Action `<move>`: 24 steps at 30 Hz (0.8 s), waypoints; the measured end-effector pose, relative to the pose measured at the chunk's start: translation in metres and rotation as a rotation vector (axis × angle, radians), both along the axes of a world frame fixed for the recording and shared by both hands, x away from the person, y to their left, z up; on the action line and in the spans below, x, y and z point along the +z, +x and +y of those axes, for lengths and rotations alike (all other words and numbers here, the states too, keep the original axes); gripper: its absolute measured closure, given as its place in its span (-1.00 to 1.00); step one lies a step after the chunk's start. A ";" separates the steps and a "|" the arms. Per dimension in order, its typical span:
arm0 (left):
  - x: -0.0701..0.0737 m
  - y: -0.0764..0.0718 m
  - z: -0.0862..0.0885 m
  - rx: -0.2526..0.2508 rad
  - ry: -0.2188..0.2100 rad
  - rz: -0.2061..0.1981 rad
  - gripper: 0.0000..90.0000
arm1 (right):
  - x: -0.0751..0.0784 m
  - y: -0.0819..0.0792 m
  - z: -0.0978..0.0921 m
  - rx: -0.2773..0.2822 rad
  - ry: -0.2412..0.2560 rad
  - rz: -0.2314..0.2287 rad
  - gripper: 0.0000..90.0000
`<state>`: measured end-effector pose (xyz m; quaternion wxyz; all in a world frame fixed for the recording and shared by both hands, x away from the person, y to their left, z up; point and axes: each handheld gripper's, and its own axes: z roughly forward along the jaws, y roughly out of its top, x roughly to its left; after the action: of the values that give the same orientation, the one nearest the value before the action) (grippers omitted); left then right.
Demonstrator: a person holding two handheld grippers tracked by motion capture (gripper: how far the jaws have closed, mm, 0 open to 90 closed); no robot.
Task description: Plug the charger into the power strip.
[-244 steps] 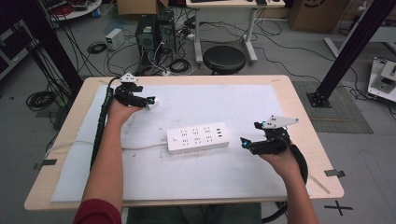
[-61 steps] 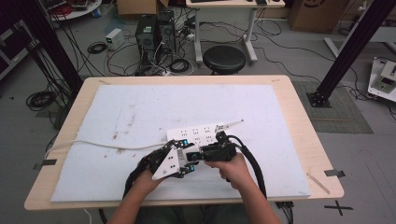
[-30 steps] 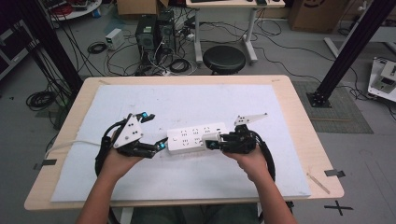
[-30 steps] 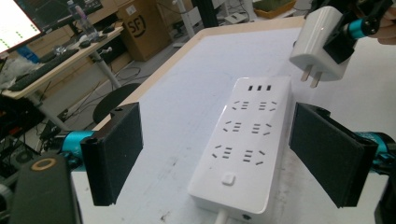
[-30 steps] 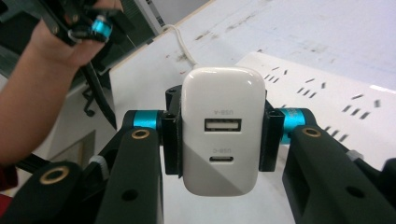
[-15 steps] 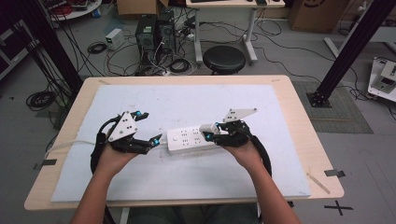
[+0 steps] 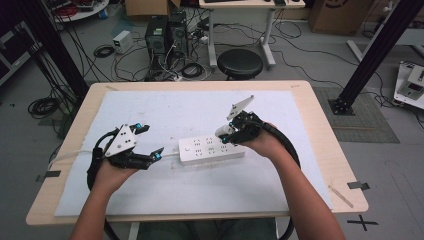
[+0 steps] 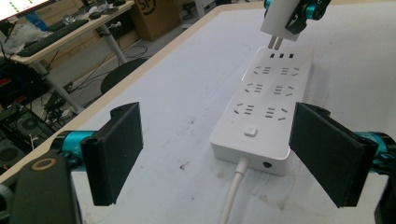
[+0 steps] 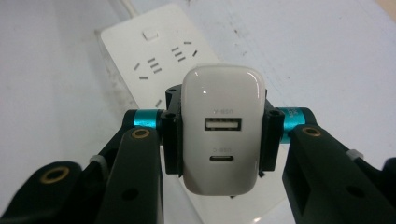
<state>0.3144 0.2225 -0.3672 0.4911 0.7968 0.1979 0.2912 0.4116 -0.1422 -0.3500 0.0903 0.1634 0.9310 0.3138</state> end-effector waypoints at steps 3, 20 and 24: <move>-0.002 0.000 0.002 0.003 -0.001 0.004 -0.61 | 0.003 0.011 0.005 0.061 -0.073 0.010 0.40; -0.016 0.004 0.021 0.025 -0.016 0.027 -0.61 | -0.007 0.041 0.023 0.293 -0.321 0.045 0.40; -0.018 0.004 0.022 0.023 -0.023 0.033 -0.61 | -0.006 0.046 0.026 0.305 -0.332 0.048 0.40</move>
<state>0.3181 0.2441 -0.3855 0.4934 0.7935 0.2185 0.2814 0.4574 -0.1166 -0.3559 0.0452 0.0110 0.9857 0.1622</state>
